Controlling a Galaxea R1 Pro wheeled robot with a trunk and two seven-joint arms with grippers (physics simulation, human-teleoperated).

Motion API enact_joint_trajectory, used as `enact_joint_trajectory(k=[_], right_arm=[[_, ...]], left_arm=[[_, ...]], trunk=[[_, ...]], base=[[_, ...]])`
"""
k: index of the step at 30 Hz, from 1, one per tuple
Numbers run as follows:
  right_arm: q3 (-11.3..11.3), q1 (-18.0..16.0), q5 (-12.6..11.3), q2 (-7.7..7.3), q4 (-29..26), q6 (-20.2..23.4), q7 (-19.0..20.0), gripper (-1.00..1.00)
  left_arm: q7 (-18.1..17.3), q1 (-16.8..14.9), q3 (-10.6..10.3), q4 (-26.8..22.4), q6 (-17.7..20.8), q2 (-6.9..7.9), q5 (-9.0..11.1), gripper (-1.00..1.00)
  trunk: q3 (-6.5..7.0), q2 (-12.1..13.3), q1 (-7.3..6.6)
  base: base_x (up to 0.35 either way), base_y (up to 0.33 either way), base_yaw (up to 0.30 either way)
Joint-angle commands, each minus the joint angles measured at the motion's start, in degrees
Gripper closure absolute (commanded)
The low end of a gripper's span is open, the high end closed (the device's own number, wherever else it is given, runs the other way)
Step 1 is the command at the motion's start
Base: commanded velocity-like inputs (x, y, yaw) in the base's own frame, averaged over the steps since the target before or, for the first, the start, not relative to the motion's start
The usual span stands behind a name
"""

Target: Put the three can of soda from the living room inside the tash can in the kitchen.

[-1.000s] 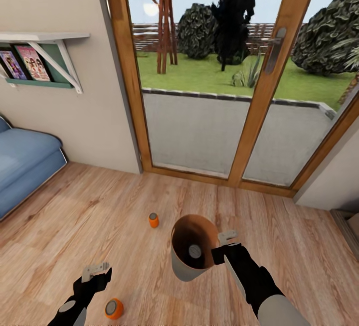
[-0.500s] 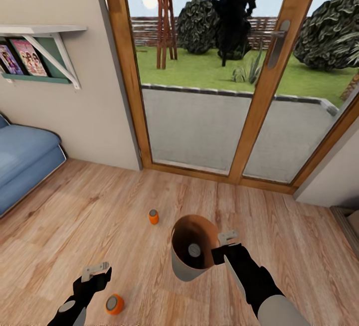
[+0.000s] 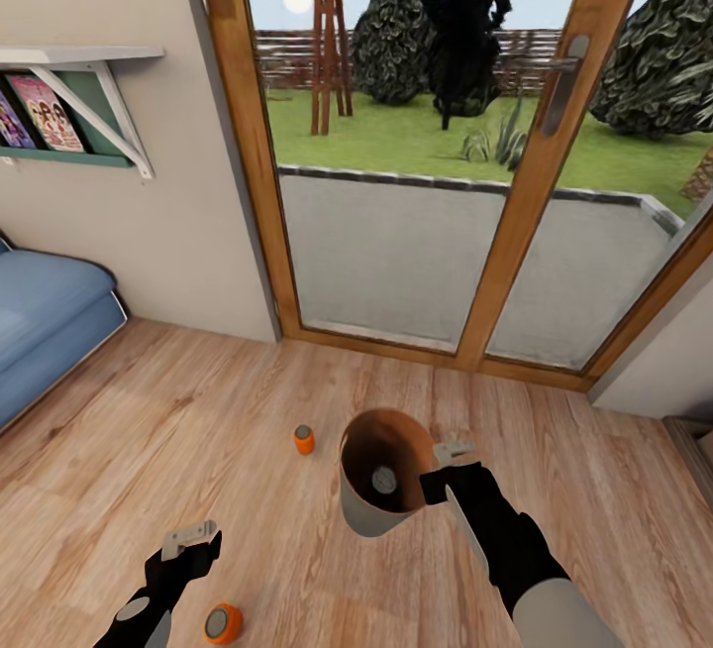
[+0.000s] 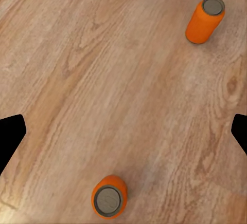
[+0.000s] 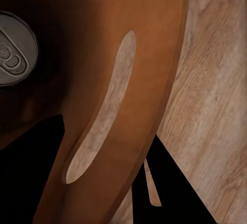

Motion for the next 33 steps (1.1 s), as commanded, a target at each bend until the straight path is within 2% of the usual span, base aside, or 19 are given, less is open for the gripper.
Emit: enact_joint_trajectory(k=[1,13,33], right_arm=[[0.01,0.00,-0.49,0.01,-0.32,0.21,0.55,1.00],[0.04,-0.01,-0.49,0.01,-0.85,0.68,0.55,1.00],[0.06,0.00,-0.50,0.01,-0.86,0.69,0.55,1.00]], left_arm=[[0.01,0.00,-0.02,0.01,0.00,0.00,0.00,-1.00],[-0.05,0.00,-0.06,0.02,0.00,0.00,0.00,-1.00],[-0.07,0.00,-0.07,0.02,0.00,0.00,0.00,-1.00]], trunk=[[0.00,0.00,0.00],[-0.71,0.00,0.00],[-6.12,-8.02,4.39]], base=[[0.032,0.000,0.000],[0.006,0.000,0.000],[0.000,0.000,0.000]])
